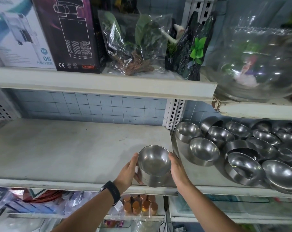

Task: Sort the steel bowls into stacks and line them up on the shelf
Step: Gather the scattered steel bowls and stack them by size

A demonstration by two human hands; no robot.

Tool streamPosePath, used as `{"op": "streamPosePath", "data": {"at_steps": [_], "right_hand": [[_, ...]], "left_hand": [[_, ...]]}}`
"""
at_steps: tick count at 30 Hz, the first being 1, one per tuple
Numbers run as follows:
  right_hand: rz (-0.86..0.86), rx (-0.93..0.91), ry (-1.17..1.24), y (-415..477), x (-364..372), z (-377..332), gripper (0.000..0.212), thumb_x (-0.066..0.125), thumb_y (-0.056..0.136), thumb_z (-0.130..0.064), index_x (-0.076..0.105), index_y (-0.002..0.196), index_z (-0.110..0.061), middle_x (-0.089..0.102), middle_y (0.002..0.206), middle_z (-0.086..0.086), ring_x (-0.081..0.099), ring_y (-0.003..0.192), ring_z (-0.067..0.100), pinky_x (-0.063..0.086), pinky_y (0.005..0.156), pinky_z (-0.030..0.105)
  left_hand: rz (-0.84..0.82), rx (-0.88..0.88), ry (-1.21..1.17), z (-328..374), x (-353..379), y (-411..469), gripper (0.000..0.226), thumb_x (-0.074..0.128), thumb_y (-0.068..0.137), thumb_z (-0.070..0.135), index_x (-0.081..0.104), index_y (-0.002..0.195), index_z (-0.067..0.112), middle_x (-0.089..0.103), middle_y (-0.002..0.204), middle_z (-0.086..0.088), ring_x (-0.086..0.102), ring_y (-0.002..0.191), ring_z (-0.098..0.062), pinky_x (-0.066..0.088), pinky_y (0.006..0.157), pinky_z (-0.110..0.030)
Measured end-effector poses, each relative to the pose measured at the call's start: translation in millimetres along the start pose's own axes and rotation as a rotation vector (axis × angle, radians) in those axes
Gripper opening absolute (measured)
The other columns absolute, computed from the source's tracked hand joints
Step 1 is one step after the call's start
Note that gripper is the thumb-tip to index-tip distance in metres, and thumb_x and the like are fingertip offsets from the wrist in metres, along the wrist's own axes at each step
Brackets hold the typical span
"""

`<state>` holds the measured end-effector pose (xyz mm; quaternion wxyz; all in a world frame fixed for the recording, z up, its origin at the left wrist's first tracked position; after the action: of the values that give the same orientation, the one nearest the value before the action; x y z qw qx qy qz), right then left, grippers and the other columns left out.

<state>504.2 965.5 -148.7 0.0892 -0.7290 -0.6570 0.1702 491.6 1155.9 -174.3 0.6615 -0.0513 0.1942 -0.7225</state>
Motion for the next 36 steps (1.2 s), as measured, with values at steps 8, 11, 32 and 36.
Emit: {"op": "streamPosePath", "data": {"at_steps": [8,11,32,36], "right_hand": [[-0.021,0.026,0.029,-5.6,4.8,1.4,0.024,0.035,0.109,-0.033,0.055,0.119,-0.026,0.057,0.109,-0.011,0.047,0.115,0.013,0.033,0.099,0.026],[-0.044,0.02,0.033,-7.6,7.7,1.3,0.019,0.034,0.109,-0.033,0.052,0.114,-0.03,0.054,0.116,-0.007,0.044,0.114,0.011,0.031,0.097,0.024],[-0.083,-0.022,0.001,-11.4,12.2,-1.4,0.034,0.031,0.11,-0.036,0.05,0.136,-0.027,0.047,0.128,-0.006,0.039,0.117,0.007,0.027,0.102,0.024],[-0.08,-0.038,0.0,-11.8,12.3,-2.4,0.042,0.03,0.11,-0.034,0.047,0.146,-0.019,0.045,0.126,-0.005,0.037,0.118,0.007,0.026,0.1,0.023]], "left_hand": [[0.02,0.047,0.028,6.3,-8.4,-6.6,0.044,0.017,0.106,0.047,0.048,0.136,0.036,0.056,0.124,0.006,0.069,0.074,-0.021,0.043,0.041,-0.013],[0.025,0.044,0.047,6.3,-11.5,-8.2,0.045,0.017,0.106,0.049,0.05,0.135,0.035,0.055,0.127,0.006,0.071,0.065,-0.019,0.042,0.04,-0.013],[-0.023,0.045,0.151,5.3,-17.8,-9.7,0.056,0.012,0.097,0.07,0.045,0.136,0.047,0.055,0.142,0.005,0.074,0.08,-0.017,0.056,0.057,-0.036],[-0.022,0.033,0.132,1.3,-17.6,-5.3,0.075,0.012,0.089,0.08,0.045,0.143,0.04,0.053,0.146,0.002,0.074,0.081,-0.019,0.053,0.053,-0.03]]}}
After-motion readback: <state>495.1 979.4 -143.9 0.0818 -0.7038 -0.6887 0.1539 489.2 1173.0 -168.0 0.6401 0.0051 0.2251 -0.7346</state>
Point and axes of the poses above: each hand's wrist, its own y-axis towards the middle knuckle, its own x-axis out of the palm, z = x × y, the point moved 6 cm from there along y, towards the middle knuckle
